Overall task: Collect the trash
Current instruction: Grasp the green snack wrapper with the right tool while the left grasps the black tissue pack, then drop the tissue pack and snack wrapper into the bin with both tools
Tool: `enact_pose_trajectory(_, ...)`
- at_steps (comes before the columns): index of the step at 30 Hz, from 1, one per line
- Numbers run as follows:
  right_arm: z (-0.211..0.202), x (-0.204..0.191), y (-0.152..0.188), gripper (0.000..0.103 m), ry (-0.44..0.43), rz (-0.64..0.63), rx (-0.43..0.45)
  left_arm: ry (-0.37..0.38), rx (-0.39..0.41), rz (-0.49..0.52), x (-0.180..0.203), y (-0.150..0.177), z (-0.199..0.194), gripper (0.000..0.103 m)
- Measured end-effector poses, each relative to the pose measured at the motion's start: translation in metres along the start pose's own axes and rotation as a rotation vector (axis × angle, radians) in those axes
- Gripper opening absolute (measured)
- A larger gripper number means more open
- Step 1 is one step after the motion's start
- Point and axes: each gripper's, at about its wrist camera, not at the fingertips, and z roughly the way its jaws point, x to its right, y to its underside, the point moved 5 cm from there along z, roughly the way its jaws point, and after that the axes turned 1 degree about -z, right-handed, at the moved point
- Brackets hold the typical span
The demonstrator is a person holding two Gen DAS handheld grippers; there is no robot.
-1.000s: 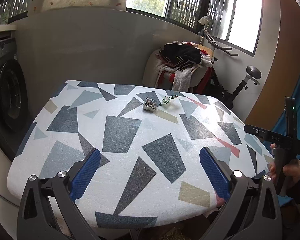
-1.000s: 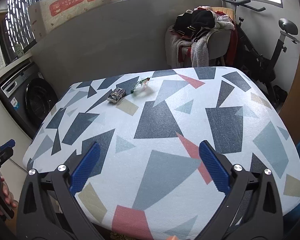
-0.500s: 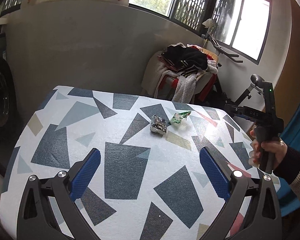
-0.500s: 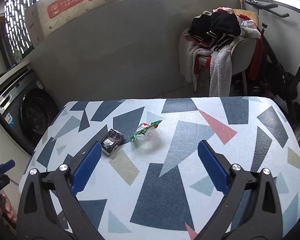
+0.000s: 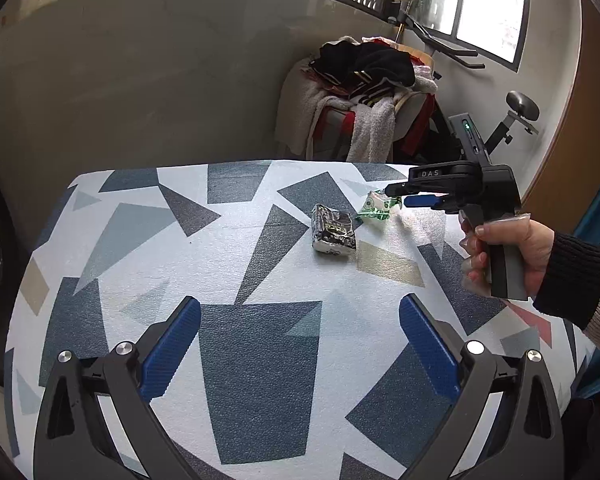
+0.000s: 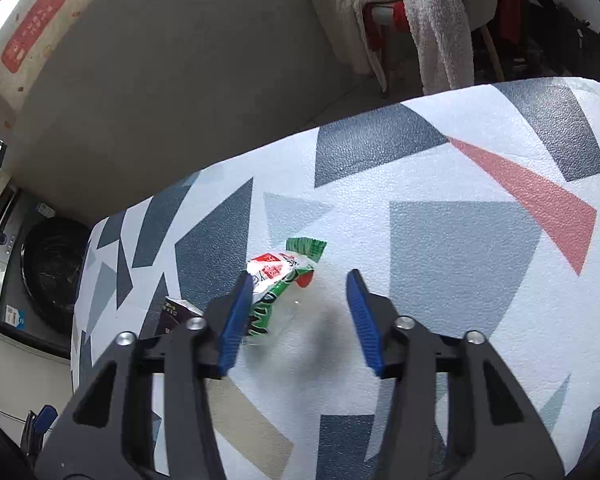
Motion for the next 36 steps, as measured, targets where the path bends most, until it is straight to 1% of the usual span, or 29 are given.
enact_pose_trajectory(1, -0.003, 0.002, 0.0, 0.013, -0.061, 0.021, 0.014, 0.008, -0.01, 0.003, 0.003, -0.002, 0.008, 0.097)
enact_pose_trajectory(2, -0.013, 0.003, -0.001, 0.012, -0.105, 0.03, 0.057, 0.017, -0.019, 0.004, 0.007, -0.005, 0.016, 0.097)
enact_pose_trajectory(4, -0.039, 0.003, -0.002, 0.011, -0.131, -0.007, 0.132, 0.017, -0.034, 0.021, 0.014, -0.012, 0.034, 0.097)
enact_pose_trajectory(8, -0.089, 0.013, 0.006, 0.011, -0.053, -0.12, 0.222, -0.027, -0.079, 0.094, 0.03, -0.031, 0.085, 0.097)
enact_pose_trajectory(10, -0.112, 0.024, 0.012, 0.011, -0.011, -0.156, 0.26, -0.04, -0.096, 0.099, 0.037, -0.043, 0.109, 0.096)
enact_pose_trajectory(11, -0.123, 0.031, 0.013, 0.011, 0.006, -0.163, 0.278, -0.037, -0.109, 0.101, 0.041, -0.047, 0.12, 0.095)
enact_pose_trajectory(12, -0.133, 0.039, 0.016, 0.011, 0.012, -0.163, 0.292, -0.046, -0.122, 0.106, 0.045, -0.05, 0.132, 0.092)
enact_pose_trajectory(13, -0.142, 0.046, 0.018, 0.011, 0.01, -0.154, 0.302, -0.052, -0.141, 0.109, 0.048, -0.053, 0.143, 0.091)
enact_pose_trajectory(15, -0.154, 0.061, 0.023, 0.011, 0.001, -0.119, 0.312, -0.095, -0.184, 0.12, 0.051, -0.057, 0.166, 0.086)
enact_pose_trajectory(16, -0.16, 0.068, 0.026, 0.011, -0.006, -0.098, 0.312, -0.113, -0.205, 0.119, 0.051, -0.058, 0.176, 0.086)
enact_pose_trajectory(17, -0.164, 0.074, 0.029, 0.011, -0.009, -0.082, 0.313, -0.122, -0.231, 0.113, 0.051, -0.057, 0.184, 0.077)
enact_pose_trajectory(18, -0.168, 0.077, 0.033, 0.011, -0.01, -0.072, 0.314, -0.118, -0.254, 0.104, 0.051, -0.055, 0.189, 0.04)
enact_pose_trajectory(19, -0.171, 0.079, 0.037, 0.011, -0.012, -0.069, 0.312, -0.114, -0.265, 0.099, 0.052, -0.053, 0.19, 0.035)
enact_pose_trajectory(20, -0.175, 0.08, 0.041, 0.011, -0.012, -0.073, 0.31, -0.116, -0.251, 0.097, 0.053, -0.052, 0.185, 0.031)
enact_pose_trajectory(21, -0.179, 0.08, 0.045, 0.011, -0.01, -0.083, 0.311, -0.095, -0.247, 0.094, 0.056, -0.052, 0.179, 0.029)
enact_pose_trajectory(22, -0.182, 0.078, 0.05, 0.011, -0.01, -0.096, 0.313, -0.068, -0.246, 0.095, 0.059, -0.051, 0.171, 0.029)
enact_pose_trajectory(25, -0.192, 0.07, 0.064, 0.011, -0.019, -0.118, 0.315, -0.049, -0.236, 0.118, 0.068, -0.045, 0.143, 0.028)
enact_pose_trajectory(29, -0.207, 0.053, 0.086, 0.011, -0.036, -0.136, 0.312, -0.011, -0.195, 0.113, 0.08, -0.037, 0.092, 0.028)
enact_pose_trajectory(33, -0.225, 0.034, 0.114, 0.011, -0.047, -0.179, 0.311, 0.028, -0.162, 0.096, 0.092, -0.018, 0.041, 0.028)
enact_pose_trajectory(36, -0.238, 0.022, 0.139, 0.011, -0.05, -0.211, 0.299, 0.051, -0.141, 0.092, 0.105, 0.004, 0.003, 0.028)
